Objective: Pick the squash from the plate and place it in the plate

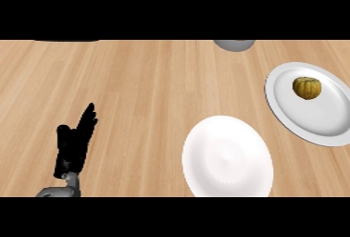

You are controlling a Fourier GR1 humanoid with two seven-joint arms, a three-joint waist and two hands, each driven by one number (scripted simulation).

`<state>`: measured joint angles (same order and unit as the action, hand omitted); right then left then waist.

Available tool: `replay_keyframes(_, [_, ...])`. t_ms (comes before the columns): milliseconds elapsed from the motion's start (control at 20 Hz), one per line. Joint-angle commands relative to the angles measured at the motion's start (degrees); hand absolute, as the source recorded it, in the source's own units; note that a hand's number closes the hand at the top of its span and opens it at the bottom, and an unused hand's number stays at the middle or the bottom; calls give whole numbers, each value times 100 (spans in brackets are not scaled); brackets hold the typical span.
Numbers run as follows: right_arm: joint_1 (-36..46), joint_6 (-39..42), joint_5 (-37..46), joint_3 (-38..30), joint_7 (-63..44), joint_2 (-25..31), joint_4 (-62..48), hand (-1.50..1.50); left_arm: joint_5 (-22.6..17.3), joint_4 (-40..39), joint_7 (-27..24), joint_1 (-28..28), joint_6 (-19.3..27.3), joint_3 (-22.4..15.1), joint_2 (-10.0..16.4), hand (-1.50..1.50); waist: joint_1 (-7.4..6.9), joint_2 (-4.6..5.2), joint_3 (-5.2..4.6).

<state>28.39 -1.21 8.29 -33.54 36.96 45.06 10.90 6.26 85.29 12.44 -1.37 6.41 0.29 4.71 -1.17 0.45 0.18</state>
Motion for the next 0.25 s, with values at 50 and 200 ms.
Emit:
replay_keyframes(50, [-55, -150, -29, 7, 69, 5, -129, -150, -34, 15, -87, 111, -57, 34, 16, 0, -28, 8, 5])
replay_keyframes(200, [-264, -183, -16, 79, 119, 54, -80, -150, 26, 177, 119, 94, -15, -27, -14, 0, 8, -8, 0])
